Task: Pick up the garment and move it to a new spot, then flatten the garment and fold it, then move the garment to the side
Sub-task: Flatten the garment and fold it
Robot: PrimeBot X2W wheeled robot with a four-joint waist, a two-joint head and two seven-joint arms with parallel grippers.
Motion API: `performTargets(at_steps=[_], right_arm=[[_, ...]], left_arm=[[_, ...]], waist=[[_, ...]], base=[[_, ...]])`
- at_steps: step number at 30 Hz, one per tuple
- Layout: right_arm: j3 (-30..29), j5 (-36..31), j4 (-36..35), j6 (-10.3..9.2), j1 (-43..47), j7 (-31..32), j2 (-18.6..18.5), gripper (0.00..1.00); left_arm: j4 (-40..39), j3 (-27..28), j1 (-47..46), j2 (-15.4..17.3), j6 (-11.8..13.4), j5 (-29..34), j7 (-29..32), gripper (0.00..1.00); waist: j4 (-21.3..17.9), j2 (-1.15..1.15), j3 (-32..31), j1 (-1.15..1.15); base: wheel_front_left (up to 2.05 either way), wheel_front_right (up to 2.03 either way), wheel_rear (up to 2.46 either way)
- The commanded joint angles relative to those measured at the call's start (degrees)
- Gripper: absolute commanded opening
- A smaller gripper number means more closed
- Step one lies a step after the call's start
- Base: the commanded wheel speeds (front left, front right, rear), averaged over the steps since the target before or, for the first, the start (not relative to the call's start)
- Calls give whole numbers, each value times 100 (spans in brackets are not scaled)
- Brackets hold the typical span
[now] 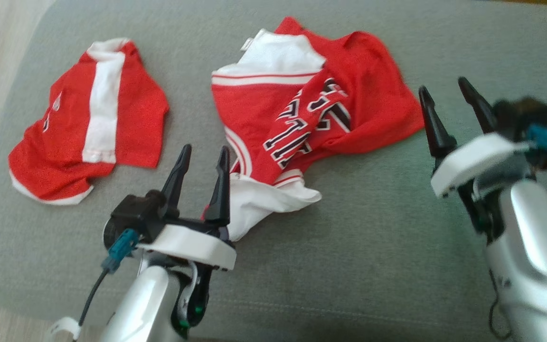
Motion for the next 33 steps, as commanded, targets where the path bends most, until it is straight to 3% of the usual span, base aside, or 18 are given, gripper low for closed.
performTargets(at_steps=[1, 11, 20, 21, 22, 33], right_arm=[[217, 129, -40, 43, -304, 92, -60, 100], [1188, 1443, 1384, 43, -1732, 728, -799, 100], [1802, 2120, 2149, 43, -2276, 748, -1119, 100], [1873, 2171, 2210, 43, -2315, 747, -1149, 37], [1938, 2226, 2251, 43, -2351, 718, -1174, 0], [2062, 2412, 2609, 43, -2632, 26, -1581, 0]], left_arm=[[-225, 120, -277, 17, 51, -35, -34, 100], [-314, -216, -540, 17, 188, -269, -34, 100], [-354, -329, -623, 17, 248, -355, -34, 100], [-358, -332, -626, 17, 256, -359, -34, 100], [-360, -331, -629, 17, 262, -359, -34, 100], [-298, -310, -591, 17, 277, -342, -34, 100]], waist=[[182, 0, 190, 0], [756, 0, 669, 0], [994, 0, 839, 0], [1002, 0, 848, 0], [1005, 0, 855, 0], [806, 0, 652, 0]], base=[[0, 0, 0], [0, 0, 0], [0, 0, 0], [0, 0, 0], [0, 0, 0], [0, 0, 0]])
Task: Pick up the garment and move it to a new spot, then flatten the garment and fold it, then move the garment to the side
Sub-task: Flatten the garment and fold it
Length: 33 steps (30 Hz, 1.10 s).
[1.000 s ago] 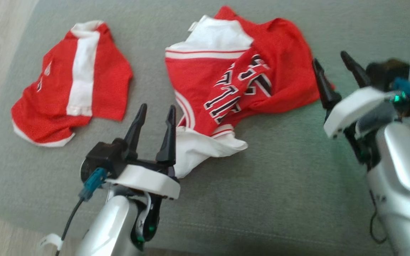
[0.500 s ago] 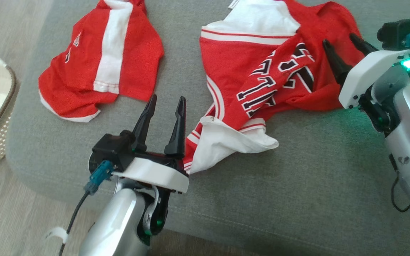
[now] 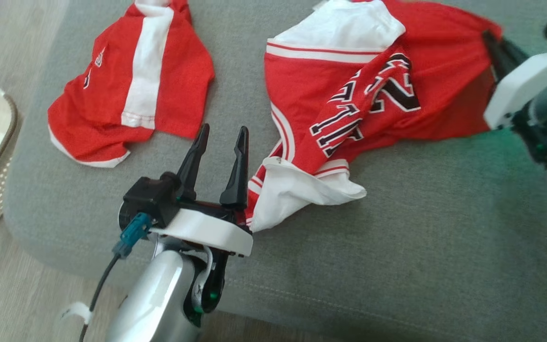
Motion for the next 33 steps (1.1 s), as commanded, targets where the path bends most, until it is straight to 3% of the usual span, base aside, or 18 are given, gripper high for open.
performTargets(at_steps=[1, 11, 18, 25, 33], right_arm=[[3, 29, -105, 43, -174, -116, -138, 0], [-389, -221, 100, 43, -380, -310, -732, 0], [-795, -905, 141, 43, -551, -334, -1082, 0], [-959, -1511, -289, 43, -757, 55, -1105, 0], [-596, -1858, -485, 43, -1325, 354, -722, 0]], left_arm=[[-148, 166, -130, 39, 27, -14, -34, 100], [-86, 140, 15, 39, 3, 4, -34, 100], [-97, 42, 53, 39, 7, -32, -34, 100], [-155, 20, 45, 39, -4, -59, -34, 100], [-244, -127, -123, 39, 24, -180, -34, 100]], waist=[[-80, 0, -84, 0], [-305, 0, -389, 0], [-223, 0, -482, 0], [-78, 0, -318, 0], [343, 0, 46, 0]], base=[[0, 0, 0], [0, 0, 0], [0, 0, 0], [0, 0, 0], [0, 0, 0]])
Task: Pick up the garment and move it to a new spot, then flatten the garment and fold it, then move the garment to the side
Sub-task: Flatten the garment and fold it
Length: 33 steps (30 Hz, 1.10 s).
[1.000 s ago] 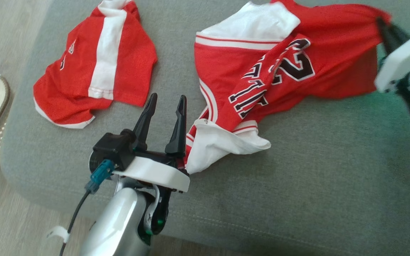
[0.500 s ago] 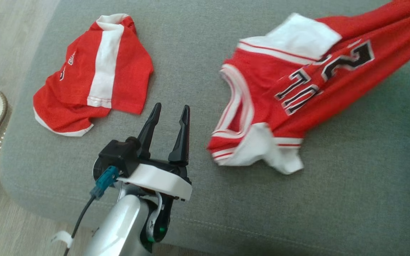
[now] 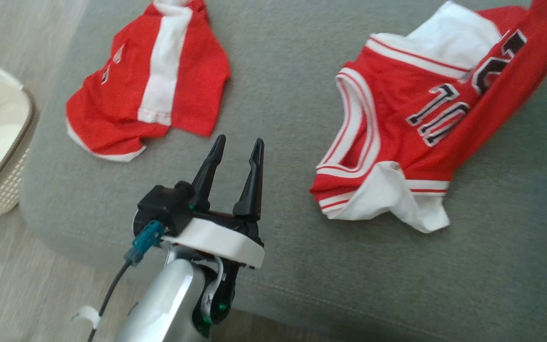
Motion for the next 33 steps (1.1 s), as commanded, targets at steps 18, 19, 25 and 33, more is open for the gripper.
performTargets(at_steps=[18, 19, 25, 33], right_arm=[[838, -36, 1561, 42, -577, -603, 707, 100], [837, -8, 1651, 42, -572, -634, 710, 100], [720, 264, 1923, 42, -476, -1047, 707, 100], [406, 752, 1828, 42, 157, -1737, 725, 100]], left_arm=[[-312, 81, -416, 40, 146, -157, -34, 100], [-294, 91, -419, 40, 138, -133, -34, 100], [-200, 167, -383, 40, 86, -1, -34, 100], [-41, 284, -249, 40, -2, 170, -34, 100]], waist=[[329, 0, 449, 0], [264, 0, 408, 0], [-226, 0, 69, 0], [-929, 0, -415, 0]], base=[[0, 0, 0], [0, 0, 0], [0, 0, 0], [0, 0, 0]])
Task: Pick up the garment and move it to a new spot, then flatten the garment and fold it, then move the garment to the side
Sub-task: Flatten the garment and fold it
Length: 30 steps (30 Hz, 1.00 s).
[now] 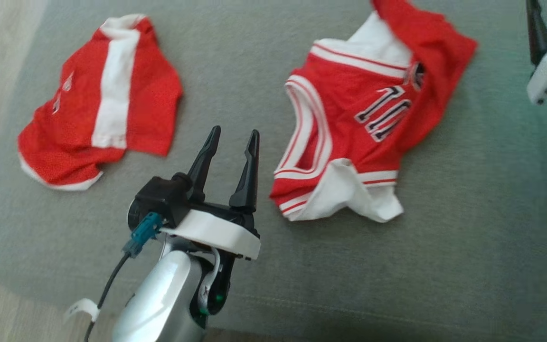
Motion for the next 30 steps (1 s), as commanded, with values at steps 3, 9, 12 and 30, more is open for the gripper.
performTargets(at_steps=[3, 9, 12, 30], right_arm=[[-164, 260, -369, 42, 432, -347, 63, 100], [-757, 551, -1121, 42, 1436, -665, 204, 100], [-1154, 473, -1566, 42, 1946, -729, 288, 100], [-3017, -675, -4393, 42, 4144, 25, 1508, 100]], left_arm=[[-95, 253, 16, 42, -85, 72, -34, 100], [77, 219, 160, 42, -180, 49, -34, 100], [161, 161, 206, 42, -224, 7, -34, 100], [771, -271, 226, 42, -589, -122, -34, 100]], waist=[[-516, 0, -414, 0], [-874, 0, -703, 0], [-949, 0, -800, 0], [-1267, 0, -952, 0]], base=[[0, 0, 0], [0, 0, 0], [0, 0, 0], [0, 0, 0]])
